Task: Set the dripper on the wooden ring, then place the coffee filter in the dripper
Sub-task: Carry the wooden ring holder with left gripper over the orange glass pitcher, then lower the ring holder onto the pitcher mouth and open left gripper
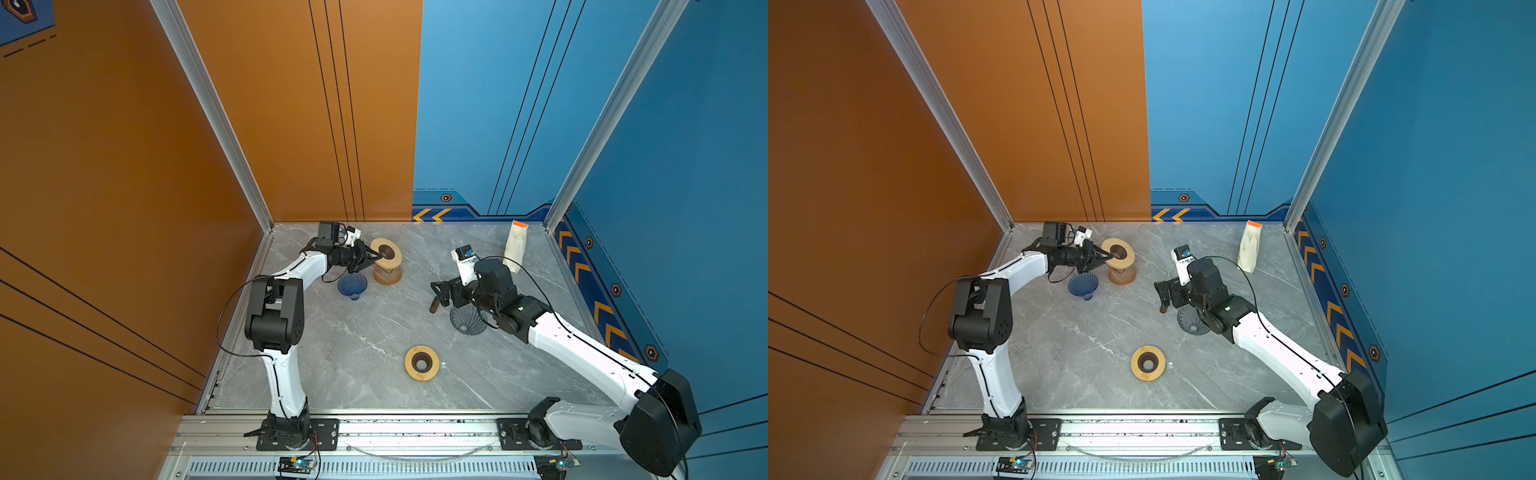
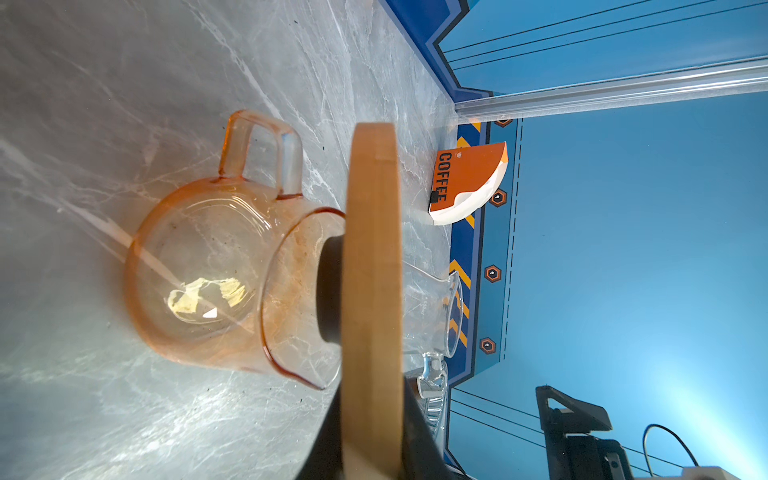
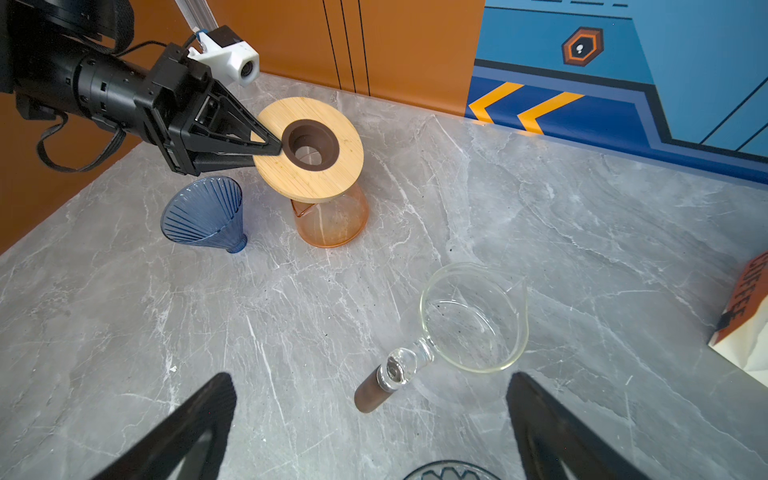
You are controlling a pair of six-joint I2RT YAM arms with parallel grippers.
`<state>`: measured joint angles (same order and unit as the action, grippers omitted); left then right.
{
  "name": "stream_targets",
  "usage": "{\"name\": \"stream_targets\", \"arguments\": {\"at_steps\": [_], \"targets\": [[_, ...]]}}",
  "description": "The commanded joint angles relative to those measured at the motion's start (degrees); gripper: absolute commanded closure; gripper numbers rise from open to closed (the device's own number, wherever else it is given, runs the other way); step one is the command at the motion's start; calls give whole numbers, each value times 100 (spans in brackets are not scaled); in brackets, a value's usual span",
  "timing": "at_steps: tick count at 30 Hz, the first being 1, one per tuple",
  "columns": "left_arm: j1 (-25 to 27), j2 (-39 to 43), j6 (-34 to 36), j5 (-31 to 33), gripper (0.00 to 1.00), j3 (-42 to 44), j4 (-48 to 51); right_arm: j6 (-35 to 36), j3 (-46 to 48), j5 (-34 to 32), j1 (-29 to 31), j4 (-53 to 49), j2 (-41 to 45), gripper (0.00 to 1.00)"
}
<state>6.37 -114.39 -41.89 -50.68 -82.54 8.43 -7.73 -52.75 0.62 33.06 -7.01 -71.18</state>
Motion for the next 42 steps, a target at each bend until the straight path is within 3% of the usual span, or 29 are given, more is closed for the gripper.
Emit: {"name": "stream_targets", "arguments": {"at_steps": [1, 13, 42], "targets": [[-51, -140, -25, -110, 81, -24, -87, 113, -45, -168, 35, -152, 87, 0], [-109, -134, -54, -65, 71, 155, -186, 198, -12, -231, 44, -196, 165, 0], [-405, 126, 128, 136, 67, 217, 25, 226, -7, -237, 65, -161, 210, 0]]}}
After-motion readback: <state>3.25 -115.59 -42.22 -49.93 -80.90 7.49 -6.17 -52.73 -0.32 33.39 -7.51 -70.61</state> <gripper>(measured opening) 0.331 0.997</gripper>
